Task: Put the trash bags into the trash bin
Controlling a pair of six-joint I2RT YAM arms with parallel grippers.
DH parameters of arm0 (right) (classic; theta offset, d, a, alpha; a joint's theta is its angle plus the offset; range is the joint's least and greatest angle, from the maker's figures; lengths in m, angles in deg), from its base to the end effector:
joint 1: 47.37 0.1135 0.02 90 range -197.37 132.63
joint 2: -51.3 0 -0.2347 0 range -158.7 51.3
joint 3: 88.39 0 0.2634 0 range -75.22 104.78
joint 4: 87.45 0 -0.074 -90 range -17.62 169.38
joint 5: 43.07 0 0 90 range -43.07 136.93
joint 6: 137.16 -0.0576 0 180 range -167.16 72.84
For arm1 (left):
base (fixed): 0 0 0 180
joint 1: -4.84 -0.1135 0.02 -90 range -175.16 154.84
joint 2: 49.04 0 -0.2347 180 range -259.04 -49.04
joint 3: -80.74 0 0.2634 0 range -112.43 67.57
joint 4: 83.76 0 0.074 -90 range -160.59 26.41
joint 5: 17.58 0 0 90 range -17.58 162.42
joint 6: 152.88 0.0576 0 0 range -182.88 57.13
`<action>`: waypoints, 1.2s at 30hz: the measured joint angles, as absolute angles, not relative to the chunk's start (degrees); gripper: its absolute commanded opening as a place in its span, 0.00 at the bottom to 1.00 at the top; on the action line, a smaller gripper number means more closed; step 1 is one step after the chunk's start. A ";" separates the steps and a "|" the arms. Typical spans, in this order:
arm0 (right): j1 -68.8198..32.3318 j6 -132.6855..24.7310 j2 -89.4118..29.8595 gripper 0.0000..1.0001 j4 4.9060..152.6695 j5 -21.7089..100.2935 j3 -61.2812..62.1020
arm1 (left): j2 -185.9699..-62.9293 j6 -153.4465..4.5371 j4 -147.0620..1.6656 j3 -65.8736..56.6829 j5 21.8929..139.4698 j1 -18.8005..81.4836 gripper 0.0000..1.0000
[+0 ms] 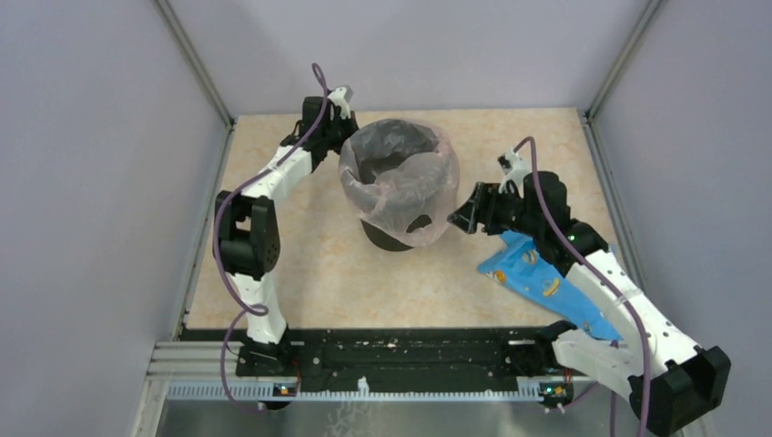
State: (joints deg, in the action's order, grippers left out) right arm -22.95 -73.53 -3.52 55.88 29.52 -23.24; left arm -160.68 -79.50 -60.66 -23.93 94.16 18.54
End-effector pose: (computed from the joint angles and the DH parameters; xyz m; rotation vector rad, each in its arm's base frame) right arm 0.2291 0.1230 0.2953 -0.1645 2.1122 0.8532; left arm 0.4597 -0.1340 0.2358 0.1808 2.1274 -0.7133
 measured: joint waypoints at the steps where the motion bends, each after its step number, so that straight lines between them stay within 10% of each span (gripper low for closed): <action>1: -22.60 -74.32 -3.39 0.73 56.99 28.52 -24.81 | -160.22 -79.80 -60.94 -23.30 93.92 18.54 0.00; 16: -21.22 -84.75 -16.90 0.33 73.82 29.68 -31.08 | -150.47 -86.27 -64.51 -10.12 90.44 18.38 0.00; 36: -30.57 -80.07 -40.70 0.29 72.29 30.03 -8.68 | -139.89 -95.96 -72.00 9.71 83.14 21.62 0.00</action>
